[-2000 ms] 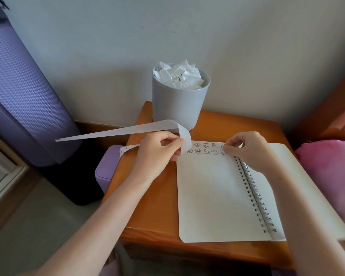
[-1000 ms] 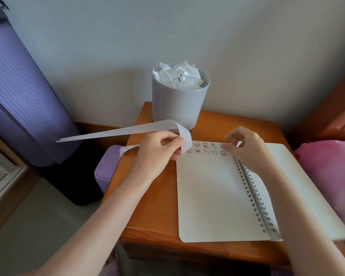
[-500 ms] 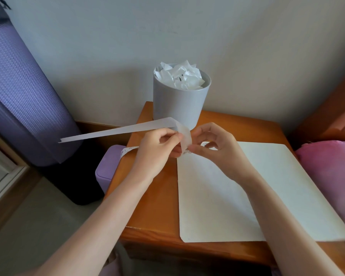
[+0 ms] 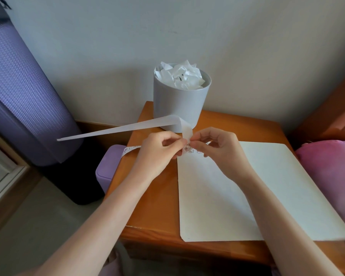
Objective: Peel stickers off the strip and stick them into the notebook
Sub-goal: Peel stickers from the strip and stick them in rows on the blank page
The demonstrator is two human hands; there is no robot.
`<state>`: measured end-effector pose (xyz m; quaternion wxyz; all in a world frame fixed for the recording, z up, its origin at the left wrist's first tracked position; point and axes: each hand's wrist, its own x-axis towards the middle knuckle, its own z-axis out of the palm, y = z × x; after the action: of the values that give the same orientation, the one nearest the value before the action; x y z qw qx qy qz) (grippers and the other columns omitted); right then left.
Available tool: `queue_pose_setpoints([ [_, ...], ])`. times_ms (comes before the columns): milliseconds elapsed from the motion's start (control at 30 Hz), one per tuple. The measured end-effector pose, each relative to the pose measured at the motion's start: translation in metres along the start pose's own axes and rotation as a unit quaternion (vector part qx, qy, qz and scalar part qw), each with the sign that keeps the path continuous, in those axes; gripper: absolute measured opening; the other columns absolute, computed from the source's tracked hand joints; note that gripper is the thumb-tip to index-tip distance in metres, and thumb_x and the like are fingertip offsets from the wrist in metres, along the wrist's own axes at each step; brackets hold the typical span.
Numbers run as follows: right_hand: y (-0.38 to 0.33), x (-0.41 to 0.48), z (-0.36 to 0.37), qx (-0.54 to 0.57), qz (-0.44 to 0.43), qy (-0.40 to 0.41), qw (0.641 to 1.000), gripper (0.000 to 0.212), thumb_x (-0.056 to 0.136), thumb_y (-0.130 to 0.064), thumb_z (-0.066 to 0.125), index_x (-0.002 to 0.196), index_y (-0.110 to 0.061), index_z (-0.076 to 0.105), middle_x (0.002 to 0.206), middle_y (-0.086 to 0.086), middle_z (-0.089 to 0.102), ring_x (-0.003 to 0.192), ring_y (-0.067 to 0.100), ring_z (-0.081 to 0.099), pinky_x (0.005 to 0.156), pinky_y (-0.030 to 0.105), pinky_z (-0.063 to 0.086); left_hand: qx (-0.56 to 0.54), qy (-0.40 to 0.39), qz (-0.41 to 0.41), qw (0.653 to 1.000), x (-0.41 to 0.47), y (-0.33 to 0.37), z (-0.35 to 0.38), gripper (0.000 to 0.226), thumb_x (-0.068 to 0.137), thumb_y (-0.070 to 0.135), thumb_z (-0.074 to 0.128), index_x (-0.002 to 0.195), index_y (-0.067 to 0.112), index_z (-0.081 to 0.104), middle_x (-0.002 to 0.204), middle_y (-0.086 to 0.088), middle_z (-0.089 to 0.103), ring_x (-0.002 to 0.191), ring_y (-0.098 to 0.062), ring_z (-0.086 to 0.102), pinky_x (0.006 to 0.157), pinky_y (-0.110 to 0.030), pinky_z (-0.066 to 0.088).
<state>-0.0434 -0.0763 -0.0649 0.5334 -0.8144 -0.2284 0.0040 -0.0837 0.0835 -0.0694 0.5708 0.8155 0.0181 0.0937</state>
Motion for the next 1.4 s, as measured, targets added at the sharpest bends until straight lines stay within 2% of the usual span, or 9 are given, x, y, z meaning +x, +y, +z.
queue_pose_setpoints([
  [167,0.0000,0.0005,0.0002,0.004,0.004,-0.003,1.000,0.006,0.083,-0.012,0.069,0.089,-0.014,0.070,0.082,-0.002,0.070,0.072,0.009,0.061,0.058,0.024,0.051,-0.007,0.030,0.005,1.000,0.0000,0.0004,0.0004,0.012,0.088,0.027,0.062,0.095,0.020,0.068,0.074,0.012,0.066,0.074,0.004,0.064,0.059,-0.005,0.049],
  [267,-0.0001,0.0003,0.0000,0.010,0.003,-0.002,1.000,0.008,0.082,-0.012,0.071,0.090,-0.011,0.071,0.083,0.001,0.070,0.072,0.013,0.063,0.055,0.022,0.051,-0.010,0.033,0.007,0.999,0.0000,0.0003,0.0005,0.010,0.088,0.027,0.061,0.094,0.021,0.067,0.074,0.012,0.066,0.072,0.006,0.064,0.060,-0.005,0.050],
  [567,-0.0035,-0.0015,0.0012,0.029,0.007,0.001,1.000,0.009,0.080,-0.006,0.071,0.089,-0.006,0.069,0.078,0.002,0.069,0.060,0.002,0.059,0.054,0.017,0.050,-0.020,0.013,0.001,1.000,-0.0008,0.0015,0.0002,0.005,0.088,0.025,0.061,0.091,0.024,0.065,0.073,0.014,0.065,0.069,0.010,0.063,0.058,-0.003,0.047],
  [733,-0.0062,-0.0022,0.0006,0.037,0.010,0.000,0.999,0.008,0.080,-0.003,0.071,0.085,-0.009,0.069,0.074,-0.002,0.068,0.057,0.000,0.058,0.054,0.015,0.048,-0.021,0.010,-0.005,1.000,-0.0002,0.0014,0.0001,0.008,0.088,0.026,0.061,0.093,0.023,0.066,0.075,0.013,0.066,0.074,0.006,0.064,0.060,-0.005,0.050],
  [900,-0.0048,-0.0017,0.0005,0.014,0.017,-0.005,1.000,0.005,0.080,-0.008,0.072,0.085,-0.010,0.070,0.076,0.000,0.068,0.060,0.002,0.056,0.054,0.016,0.048,-0.018,0.009,-0.015,1.000,-0.0008,0.0026,0.0001,0.005,0.088,0.028,0.062,0.091,0.025,0.065,0.074,0.014,0.065,0.070,0.009,0.063,0.056,-0.003,0.047],
  [1033,-0.0022,-0.0012,0.0017,-0.038,0.017,-0.008,0.999,0.009,0.083,-0.016,0.070,0.080,-0.023,0.067,0.076,-0.013,0.064,0.063,0.001,0.053,0.058,0.017,0.044,-0.013,0.017,-0.015,1.000,-0.0011,0.0022,0.0000,0.004,0.088,0.026,0.062,0.086,0.026,0.065,0.070,0.016,0.063,0.063,0.013,0.061,0.052,-0.001,0.044],
  [1167,-0.0005,-0.0012,0.0033,-0.079,-0.005,-0.009,0.997,0.008,0.084,-0.021,0.070,0.081,-0.026,0.065,0.088,-0.010,0.061,0.074,0.004,0.052,0.063,0.015,0.042,-0.007,0.020,-0.019,1.000,0.0003,-0.0006,0.0000,0.002,0.089,0.025,0.061,0.087,0.025,0.063,0.071,0.015,0.062,0.062,0.015,0.060,0.053,-0.001,0.045],
  [1300,-0.0025,-0.0005,0.0044,-0.100,-0.024,-0.007,0.995,0.010,0.083,-0.024,0.069,0.082,-0.032,0.064,0.099,-0.009,0.056,0.084,0.006,0.052,0.067,0.014,0.042,-0.021,0.036,-0.029,0.999,0.0028,-0.0038,-0.0021,0.004,0.089,0.024,0.061,0.088,0.025,0.065,0.077,0.007,0.066,0.066,0.003,0.066,0.059,-0.008,0.051],
  [1400,-0.0078,-0.0008,0.0032,-0.079,-0.012,-0.008,0.997,0.013,0.085,-0.022,0.067,0.080,-0.032,0.062,0.094,-0.010,0.060,0.081,0.005,0.054,0.065,0.014,0.043,0.005,0.058,-0.031,0.998,0.0039,-0.0043,-0.0043,0.009,0.089,0.027,0.060,0.095,0.022,0.065,0.081,0.008,0.065,0.070,-0.006,0.067,0.060,-0.008,0.052],
])
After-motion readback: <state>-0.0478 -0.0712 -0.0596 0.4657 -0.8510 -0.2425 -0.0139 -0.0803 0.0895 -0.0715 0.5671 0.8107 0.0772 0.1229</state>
